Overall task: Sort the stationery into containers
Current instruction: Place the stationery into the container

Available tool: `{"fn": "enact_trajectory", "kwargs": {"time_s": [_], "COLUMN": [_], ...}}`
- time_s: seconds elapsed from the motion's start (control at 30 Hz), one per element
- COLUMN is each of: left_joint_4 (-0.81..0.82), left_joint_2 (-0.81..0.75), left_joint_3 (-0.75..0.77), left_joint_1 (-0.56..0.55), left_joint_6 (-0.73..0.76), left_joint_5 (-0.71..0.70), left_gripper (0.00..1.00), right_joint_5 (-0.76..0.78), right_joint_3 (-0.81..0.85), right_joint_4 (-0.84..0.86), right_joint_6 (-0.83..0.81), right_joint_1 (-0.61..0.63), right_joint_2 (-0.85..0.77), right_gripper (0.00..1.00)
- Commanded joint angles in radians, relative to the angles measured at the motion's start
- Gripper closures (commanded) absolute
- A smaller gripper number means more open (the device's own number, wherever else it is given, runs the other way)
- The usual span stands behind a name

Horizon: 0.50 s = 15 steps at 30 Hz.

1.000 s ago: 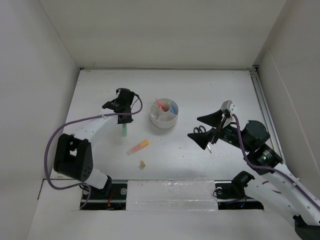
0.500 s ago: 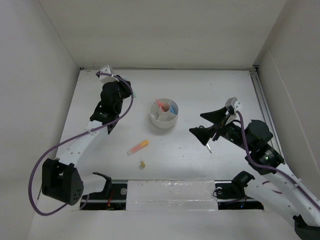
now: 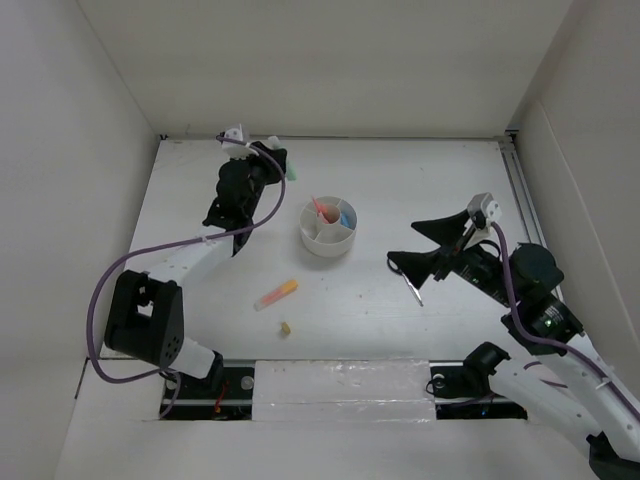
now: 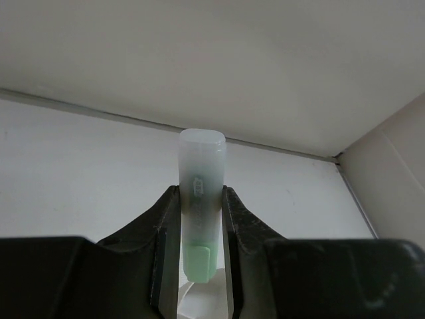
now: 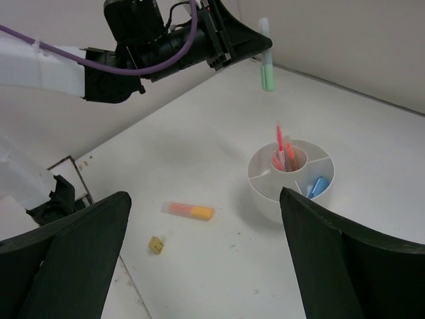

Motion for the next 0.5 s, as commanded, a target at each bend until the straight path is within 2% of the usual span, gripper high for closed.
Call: {"fn": "enact_trajectory", "kwargs": {"time_s": [0.0,0.07,0.47], "left_joint_4": [0.143,0.169,0.232], "left_joint_2": [0.022,0.055,0.197], "left_joint_3": [0.055,0.055,0.091], "left_joint_1": [-0.001,-0.001,-0.001], "left_joint_6": [0.009,-0.001,-0.013], "left_joint_5": [0.127,0.190,0.368], "left_gripper": [1.00,1.00,1.00], "right_joint_5": [0.021,0.021,0.050], "right_joint_3": [0.041,0.041,0.050], "right_joint_4": [-0.001,-0.012,-0.084], "right_joint_6": [-0.011,-0.011,-0.002], "right_joint_1": [0.004,0.004,0.013], "right_joint_2": [0.002,0.002,-0.074], "right_gripper": [0.00,0.00,0.00]}}
